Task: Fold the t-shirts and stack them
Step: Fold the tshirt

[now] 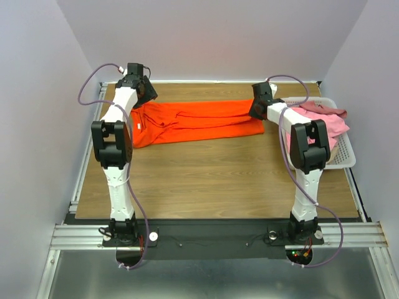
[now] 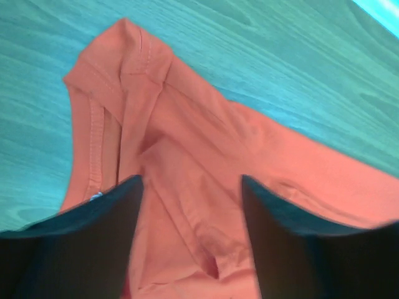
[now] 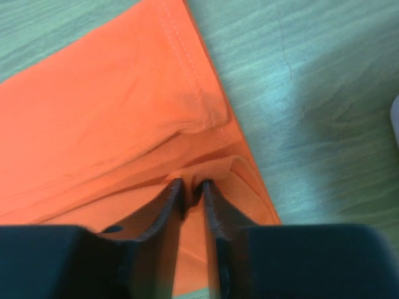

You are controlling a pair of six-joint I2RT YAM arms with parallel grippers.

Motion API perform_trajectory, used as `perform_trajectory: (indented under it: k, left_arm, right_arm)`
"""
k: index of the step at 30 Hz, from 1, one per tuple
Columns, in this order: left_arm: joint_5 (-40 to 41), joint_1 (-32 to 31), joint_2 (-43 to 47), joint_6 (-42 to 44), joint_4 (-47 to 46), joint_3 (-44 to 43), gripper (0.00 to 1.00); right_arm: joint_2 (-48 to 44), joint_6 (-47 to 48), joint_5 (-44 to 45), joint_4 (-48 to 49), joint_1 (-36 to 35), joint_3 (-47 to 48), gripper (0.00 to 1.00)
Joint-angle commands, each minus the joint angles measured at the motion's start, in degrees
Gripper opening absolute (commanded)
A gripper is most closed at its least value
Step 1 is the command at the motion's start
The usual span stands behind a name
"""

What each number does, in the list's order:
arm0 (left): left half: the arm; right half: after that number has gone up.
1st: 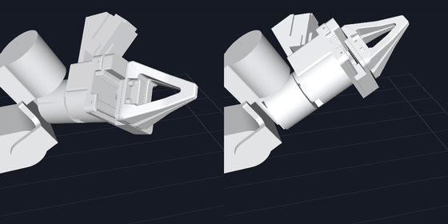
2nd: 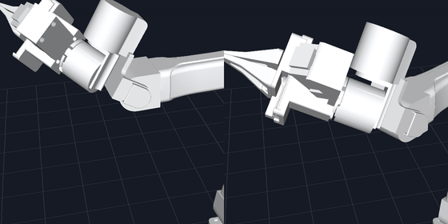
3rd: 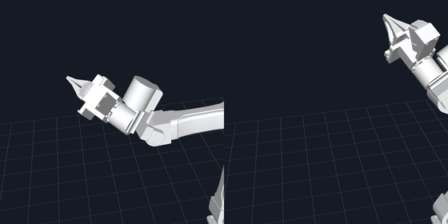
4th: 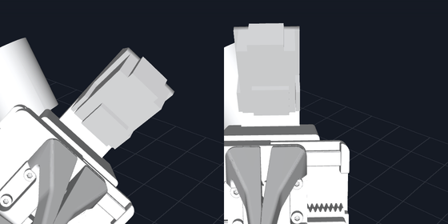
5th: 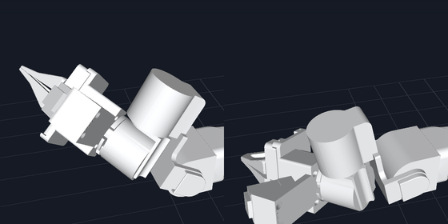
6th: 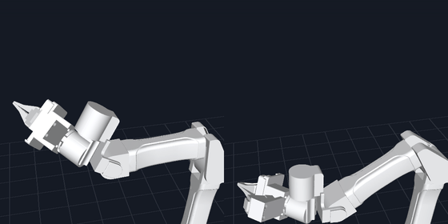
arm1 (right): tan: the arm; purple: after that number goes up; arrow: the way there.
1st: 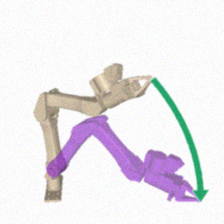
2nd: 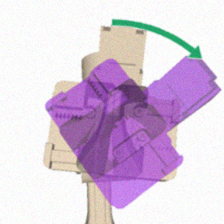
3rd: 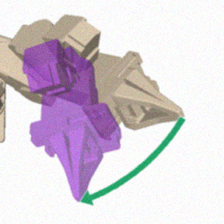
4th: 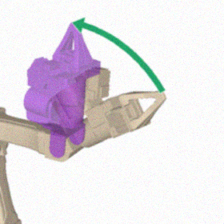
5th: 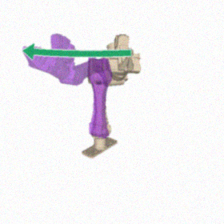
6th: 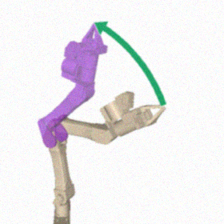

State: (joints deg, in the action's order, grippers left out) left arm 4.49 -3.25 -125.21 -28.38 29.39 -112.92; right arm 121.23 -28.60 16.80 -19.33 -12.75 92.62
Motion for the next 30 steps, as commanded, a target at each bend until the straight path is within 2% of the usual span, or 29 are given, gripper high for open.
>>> perform_trajectory:
  k: [1, 2, 3, 4, 7, 8, 12, 14, 18, 20, 26, 30]
  left_arm:
    - [-0.7, 0.4, 0.1, 5.4, 0.4, -6.3, 0.84]
    - [-1.3, 0.4, 0.0, 6.1, 0.6, -7.1, 0.85]
    - [-1.6, 0.4, 0.4, 6.5, 1.5, -8.2, 0.86]
    - [-1.9, 0.3, 1.0, 6.4, 1.6, -8.0, 0.87]
    - [-2.1, -0.4, 7.0, 6.1, -0.8, -0.4, 0.89]
    - [-2.4, -1.4, 8.9, 5.9, -2.0, 2.7, 0.89]
    - [-4.2, -4.6, 19.4, 3.9, -10.3, 22.1, 0.9]
    - [-6.1, -5.9, 21.5, 2.6, -11.8, 28.2, 0.9]
    - [-4.9, -5.9, 22.2, 0.5, -12.9, 34.4, 0.91]
    - [-2.7, -4.5, 21.3, 0.2, -12.6, 35.3, 0.91]
    - [-4.1, 1.5, 17.3, 0.6, -14.9, 38.7, 0.91]
    - [-9.2, 6.1, 13.1, 2.1, -17.1, 37.7, 0.91]
  right_arm:
    - [-1.1, 3.2, 1.1, 0.6, 0.4, 4.0, 0.33]
    - [-1.5, 3.5, 1.0, 0.6, 0.4, 4.0, 0.41]
    - [-2.0, 4.8, -0.1, 0.6, 0.4, 3.6, 0.63]
    - [-3.4, 5.1, -0.8, 0.5, 0.4, 3.3, 0.73]
    - [-5.7, 6.6, -3.8, 0.6, 0.4, 0.5, 0.96]
    - [-6.4, 6.9, -5.1, 0.6, 0.3, -0.3, 1.0]
    - [-9.7, 7.9, -16.0, 0.7, -0.7, -4.0, 1.0]
    - [-9.8, 9.4, -19.4, 0.7, -2.4, -4.8, 1.0]
    - [-7.6, 11.7, -20.3, 0.7, -5.3, -4.5, 1.0]
    - [-5.9, 11.0, -20.8, 0.7, -5.4, -4.2, 1.0]
    - [-2.1, 10.3, -17.9, 0.7, -5.4, -1.9, 1.0]
    - [2.0, 10.7, -10.7, 0.6, -5.0, 1.4, 1.0]
